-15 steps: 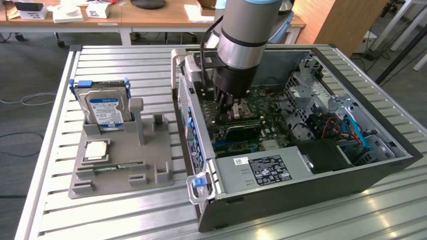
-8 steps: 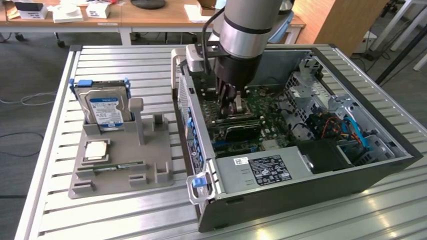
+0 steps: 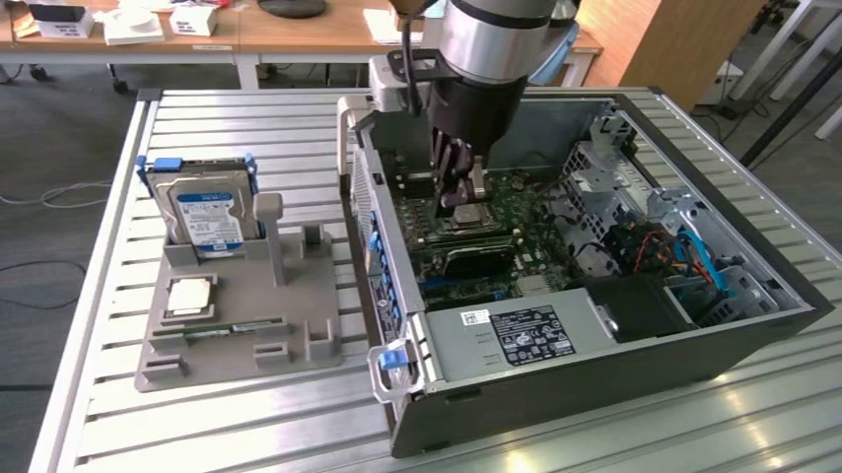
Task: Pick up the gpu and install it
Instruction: 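Press down on the gpu until it lock into place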
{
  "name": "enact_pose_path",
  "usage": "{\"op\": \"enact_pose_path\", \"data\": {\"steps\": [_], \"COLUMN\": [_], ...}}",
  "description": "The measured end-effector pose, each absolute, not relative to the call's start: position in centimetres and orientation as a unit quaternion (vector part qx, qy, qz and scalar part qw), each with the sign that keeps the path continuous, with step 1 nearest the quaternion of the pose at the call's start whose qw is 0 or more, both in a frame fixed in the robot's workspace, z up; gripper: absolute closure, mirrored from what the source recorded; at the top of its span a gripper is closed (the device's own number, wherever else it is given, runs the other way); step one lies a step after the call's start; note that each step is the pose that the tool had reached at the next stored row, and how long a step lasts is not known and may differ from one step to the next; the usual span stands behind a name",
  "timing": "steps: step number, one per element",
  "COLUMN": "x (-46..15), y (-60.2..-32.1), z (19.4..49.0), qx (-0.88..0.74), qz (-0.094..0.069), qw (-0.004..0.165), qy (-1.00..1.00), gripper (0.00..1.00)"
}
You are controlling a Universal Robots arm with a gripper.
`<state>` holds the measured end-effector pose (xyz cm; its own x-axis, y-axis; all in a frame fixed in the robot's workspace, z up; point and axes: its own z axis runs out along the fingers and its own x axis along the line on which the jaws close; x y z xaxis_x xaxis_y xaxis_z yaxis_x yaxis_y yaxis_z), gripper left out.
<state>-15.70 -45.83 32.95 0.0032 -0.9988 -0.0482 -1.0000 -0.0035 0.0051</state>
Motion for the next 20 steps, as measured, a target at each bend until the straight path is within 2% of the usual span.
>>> {"op": "enact_pose_path", "data": {"steps": [8,20], "x": [-15.7,-14.1], "y": [-45.8,-45.8], "z": [34.5,34.6], "qx": [-0.708,-0.708], "qz": [0.019,0.019], "qw": [0.015,0.015], "qy": [0.706,0.706], "gripper": [0.89,0.89]}}
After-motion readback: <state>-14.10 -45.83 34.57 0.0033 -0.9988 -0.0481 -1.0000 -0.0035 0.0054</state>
